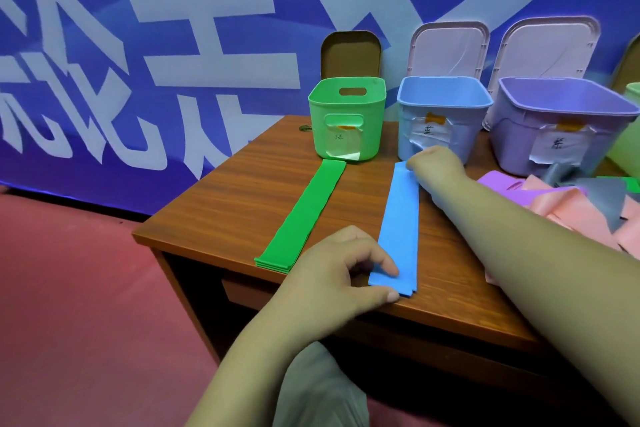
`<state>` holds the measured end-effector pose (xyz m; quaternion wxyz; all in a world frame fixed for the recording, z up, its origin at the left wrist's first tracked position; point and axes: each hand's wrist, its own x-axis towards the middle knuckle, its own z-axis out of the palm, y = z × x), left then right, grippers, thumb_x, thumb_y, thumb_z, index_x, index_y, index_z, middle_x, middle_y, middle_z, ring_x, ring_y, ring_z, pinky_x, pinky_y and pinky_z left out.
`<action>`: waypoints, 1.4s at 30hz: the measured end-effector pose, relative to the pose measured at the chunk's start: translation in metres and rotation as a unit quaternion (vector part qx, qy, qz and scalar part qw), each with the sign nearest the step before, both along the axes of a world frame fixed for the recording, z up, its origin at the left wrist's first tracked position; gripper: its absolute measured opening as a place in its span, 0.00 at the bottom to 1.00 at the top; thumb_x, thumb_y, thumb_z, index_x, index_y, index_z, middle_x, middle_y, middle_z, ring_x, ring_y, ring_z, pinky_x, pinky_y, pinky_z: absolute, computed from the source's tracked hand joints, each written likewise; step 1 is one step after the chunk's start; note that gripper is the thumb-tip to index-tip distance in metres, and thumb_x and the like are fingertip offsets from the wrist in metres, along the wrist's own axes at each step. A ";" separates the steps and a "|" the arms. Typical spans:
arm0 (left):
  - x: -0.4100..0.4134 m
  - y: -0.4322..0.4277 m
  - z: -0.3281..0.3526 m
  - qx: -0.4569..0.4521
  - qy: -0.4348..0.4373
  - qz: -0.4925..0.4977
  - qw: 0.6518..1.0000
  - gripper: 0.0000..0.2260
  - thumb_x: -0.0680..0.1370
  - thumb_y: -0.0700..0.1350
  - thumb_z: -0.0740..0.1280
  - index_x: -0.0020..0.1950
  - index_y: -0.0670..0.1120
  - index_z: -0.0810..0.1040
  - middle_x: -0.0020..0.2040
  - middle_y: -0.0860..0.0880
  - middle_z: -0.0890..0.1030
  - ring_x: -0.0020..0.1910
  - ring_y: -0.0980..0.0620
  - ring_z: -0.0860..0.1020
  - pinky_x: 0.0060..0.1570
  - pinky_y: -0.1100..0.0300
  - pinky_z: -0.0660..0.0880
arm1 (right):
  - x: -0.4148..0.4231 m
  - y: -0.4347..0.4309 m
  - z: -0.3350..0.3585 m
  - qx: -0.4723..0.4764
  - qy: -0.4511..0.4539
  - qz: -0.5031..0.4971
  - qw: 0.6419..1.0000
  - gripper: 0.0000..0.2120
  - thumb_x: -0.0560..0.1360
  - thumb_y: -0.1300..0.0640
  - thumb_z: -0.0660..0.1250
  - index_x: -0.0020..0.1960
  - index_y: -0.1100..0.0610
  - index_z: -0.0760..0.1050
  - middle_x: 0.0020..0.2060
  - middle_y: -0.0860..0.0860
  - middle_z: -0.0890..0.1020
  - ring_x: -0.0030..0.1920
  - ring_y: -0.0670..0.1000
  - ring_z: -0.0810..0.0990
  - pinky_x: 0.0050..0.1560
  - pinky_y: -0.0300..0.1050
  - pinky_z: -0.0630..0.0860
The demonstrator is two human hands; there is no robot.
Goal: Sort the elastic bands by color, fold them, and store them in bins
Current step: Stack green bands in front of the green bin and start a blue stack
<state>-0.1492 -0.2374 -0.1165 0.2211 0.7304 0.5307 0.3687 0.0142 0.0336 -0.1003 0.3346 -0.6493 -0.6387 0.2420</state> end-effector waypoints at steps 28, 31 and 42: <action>0.007 0.001 -0.006 0.039 0.022 0.027 0.999 0.07 0.75 0.49 0.78 0.52 0.55 0.85 0.53 0.59 0.81 0.58 0.54 0.80 0.55 0.51 0.78 | 0.002 -0.027 0.005 0.006 -0.097 0.035 0.995 0.16 0.80 0.64 0.59 0.59 0.60 0.84 0.60 0.58 0.83 0.63 0.62 0.78 0.66 0.53 0.75; 0.008 0.001 -0.005 0.042 0.025 0.029 0.998 0.08 0.74 0.48 0.78 0.52 0.56 0.85 0.54 0.59 0.81 0.58 0.54 0.80 0.55 0.52 0.78 | 0.003 -0.028 0.010 -0.005 -0.112 0.045 0.993 0.15 0.81 0.62 0.61 0.61 0.60 0.83 0.60 0.59 0.83 0.63 0.62 0.79 0.66 0.54 0.76; 0.028 0.001 0.006 0.080 -0.068 0.030 0.994 0.07 0.78 0.42 0.72 0.50 0.56 0.83 0.50 0.54 0.80 0.50 0.47 0.78 0.49 0.49 0.77 | 0.055 -0.069 0.070 0.008 -0.150 0.141 0.979 0.10 0.80 0.53 0.67 0.52 0.58 0.84 0.50 0.58 0.85 0.46 0.54 0.77 0.40 0.44 0.71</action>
